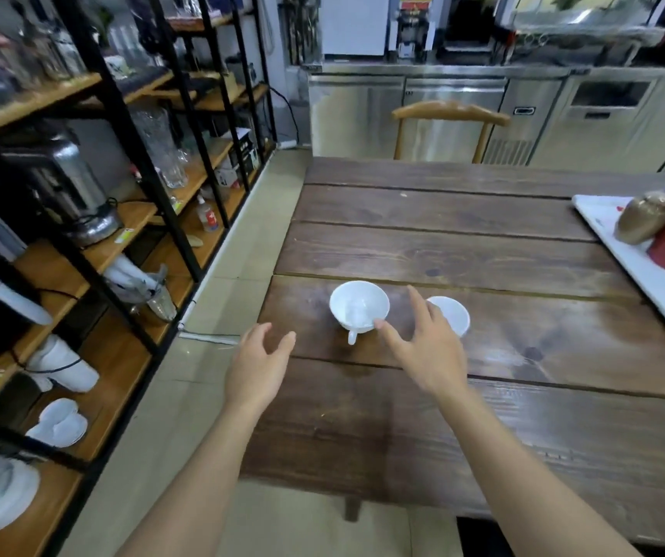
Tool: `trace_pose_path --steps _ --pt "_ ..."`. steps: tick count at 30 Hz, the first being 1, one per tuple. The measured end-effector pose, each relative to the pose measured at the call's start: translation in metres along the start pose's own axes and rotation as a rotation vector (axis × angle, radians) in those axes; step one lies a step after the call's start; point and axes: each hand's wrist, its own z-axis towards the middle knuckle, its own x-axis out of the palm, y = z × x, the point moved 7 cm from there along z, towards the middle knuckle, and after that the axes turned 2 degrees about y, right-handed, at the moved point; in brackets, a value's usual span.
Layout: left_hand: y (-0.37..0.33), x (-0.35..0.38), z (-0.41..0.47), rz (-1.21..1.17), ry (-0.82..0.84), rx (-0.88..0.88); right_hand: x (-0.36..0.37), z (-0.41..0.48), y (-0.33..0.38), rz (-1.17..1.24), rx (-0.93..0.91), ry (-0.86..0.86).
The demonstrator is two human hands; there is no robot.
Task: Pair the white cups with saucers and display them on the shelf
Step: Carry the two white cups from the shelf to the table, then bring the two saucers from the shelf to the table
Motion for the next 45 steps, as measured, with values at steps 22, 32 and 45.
trace_pose_path --steps 22,32,45 --pt "0.321 -0.485 -0.308 0.348 -0.783 -0.423 0.274 -0.355 0.496 0.033 -1.086 0.433" --pt "0.42 -0.578 -0.388 0.293 -1.033 -0.66 0.353 -0.507 0.629 0.202 -1.4 0.652" --pt "0.539 -0.719 -0.415 0.257 -1.187 -0.868 0.474 -0.622 0.794 0.228 -1.497 0.893"
